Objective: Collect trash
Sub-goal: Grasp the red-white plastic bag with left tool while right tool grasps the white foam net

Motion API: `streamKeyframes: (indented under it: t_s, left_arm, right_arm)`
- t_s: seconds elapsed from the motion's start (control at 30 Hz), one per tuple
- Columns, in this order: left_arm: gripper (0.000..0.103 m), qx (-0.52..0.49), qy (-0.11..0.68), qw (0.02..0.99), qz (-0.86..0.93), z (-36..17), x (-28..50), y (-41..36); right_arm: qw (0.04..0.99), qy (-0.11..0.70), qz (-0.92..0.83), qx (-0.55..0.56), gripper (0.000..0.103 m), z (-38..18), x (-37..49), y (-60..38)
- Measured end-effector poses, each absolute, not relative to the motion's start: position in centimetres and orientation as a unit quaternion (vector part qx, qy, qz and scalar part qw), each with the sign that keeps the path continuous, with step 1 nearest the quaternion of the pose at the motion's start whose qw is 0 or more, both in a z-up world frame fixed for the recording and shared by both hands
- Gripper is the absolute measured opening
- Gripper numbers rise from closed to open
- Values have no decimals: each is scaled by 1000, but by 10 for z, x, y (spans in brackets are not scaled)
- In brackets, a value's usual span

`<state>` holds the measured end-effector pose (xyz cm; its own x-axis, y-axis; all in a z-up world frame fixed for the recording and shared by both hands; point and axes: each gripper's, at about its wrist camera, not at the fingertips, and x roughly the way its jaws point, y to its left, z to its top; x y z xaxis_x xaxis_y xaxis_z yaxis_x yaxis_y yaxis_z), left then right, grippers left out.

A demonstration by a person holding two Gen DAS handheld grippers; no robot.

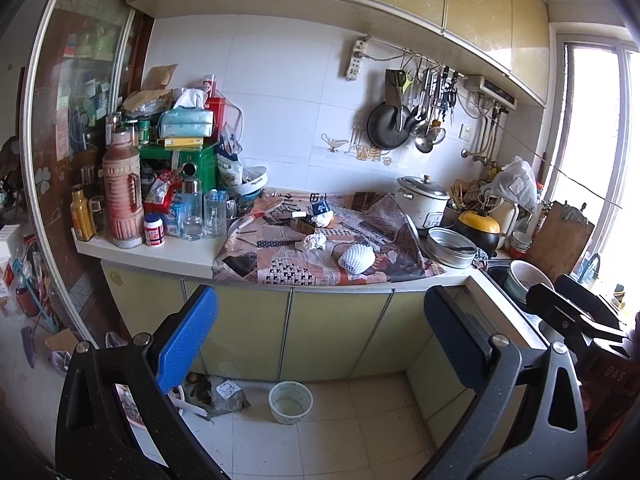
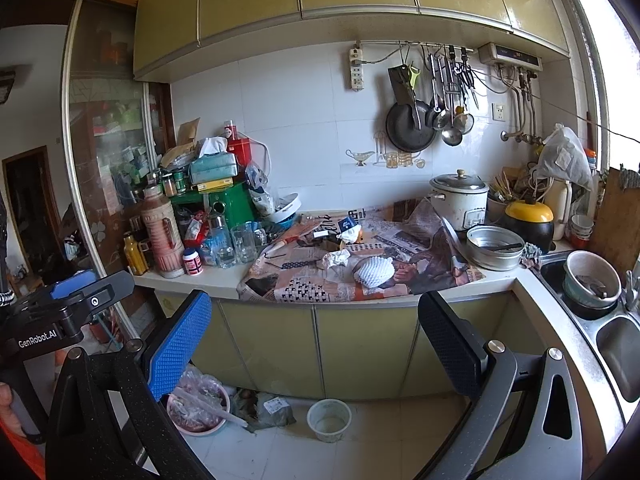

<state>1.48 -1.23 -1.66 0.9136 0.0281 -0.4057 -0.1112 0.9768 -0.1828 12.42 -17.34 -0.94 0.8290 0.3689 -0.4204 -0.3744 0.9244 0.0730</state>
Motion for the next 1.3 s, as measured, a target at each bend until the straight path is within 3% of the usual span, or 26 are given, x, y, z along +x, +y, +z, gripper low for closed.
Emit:
streamKeyframes:
  t_s: [0.33, 0.97, 1.3]
  left_arm:
    - [103, -106, 227, 967, 51, -37, 81, -1]
    - [103, -52, 300, 952, -16, -91, 322, 74]
    - [103, -47, 381, 923, -24, -149, 424, 68]
  right_arm:
    - [953, 254, 166, -5, 103, -25, 176, -175]
    - [945, 322, 58, 7, 103, -70, 337, -123]
    - [919, 392, 36, 40, 103, -115, 416, -127]
